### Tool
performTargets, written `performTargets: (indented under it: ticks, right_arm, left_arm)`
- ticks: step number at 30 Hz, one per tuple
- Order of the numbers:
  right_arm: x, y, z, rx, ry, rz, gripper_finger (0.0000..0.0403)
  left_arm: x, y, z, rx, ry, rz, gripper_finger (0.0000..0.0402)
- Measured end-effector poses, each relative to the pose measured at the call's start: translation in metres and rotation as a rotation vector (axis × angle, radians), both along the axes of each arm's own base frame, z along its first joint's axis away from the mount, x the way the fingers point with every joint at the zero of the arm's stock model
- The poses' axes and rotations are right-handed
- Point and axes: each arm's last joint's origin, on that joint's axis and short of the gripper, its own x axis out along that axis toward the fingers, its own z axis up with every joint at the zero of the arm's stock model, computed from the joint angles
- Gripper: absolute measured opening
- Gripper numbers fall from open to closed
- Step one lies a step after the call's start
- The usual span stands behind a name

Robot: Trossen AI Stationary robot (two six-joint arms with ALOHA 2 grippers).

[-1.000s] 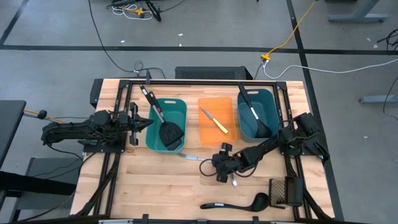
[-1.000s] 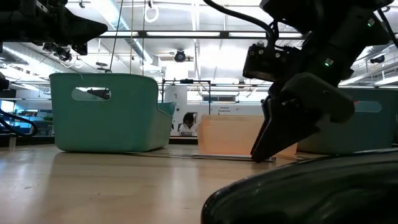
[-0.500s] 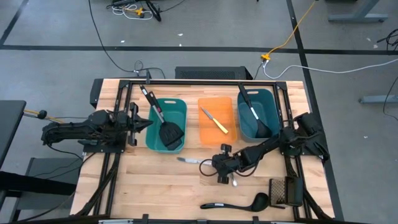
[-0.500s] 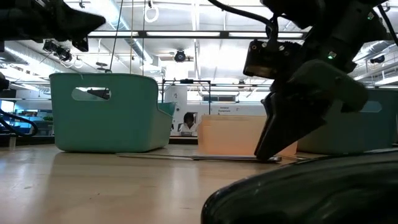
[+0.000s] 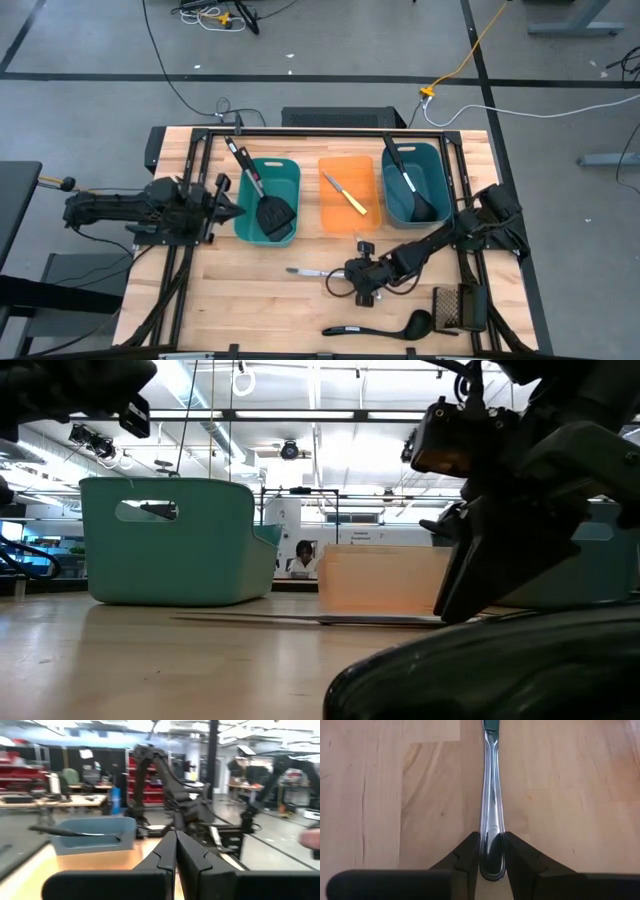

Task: Pick & Place Kitchen Items
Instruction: Put the left silver knife into the orange bin

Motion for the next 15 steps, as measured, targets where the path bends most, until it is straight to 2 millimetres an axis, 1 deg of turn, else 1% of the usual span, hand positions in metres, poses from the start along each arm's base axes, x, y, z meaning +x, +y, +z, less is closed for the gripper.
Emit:
performTargets:
  ticks: [6,9,15]
  right_arm:
    - [-0.001,0.001,0.000,-0.001,0.001,0.002,0.0086]
    - [-0.001,0.001,0.000,-0.010,-0.003,-0.001,0.0086]
    - [-0.001,0.001,-0.001,-0.008,0.001,0.002,0.0087]
  left_arm:
    - [0.017,-0.017,0.000,0.012,0.003,-0.093,0.0011]
    - [0.028,-0.029,-0.005,0.004,0.033,-0.112,0.0005]
    - [0.051,-0.064,-0.013,0.060,0.144,-0.055,0.0004]
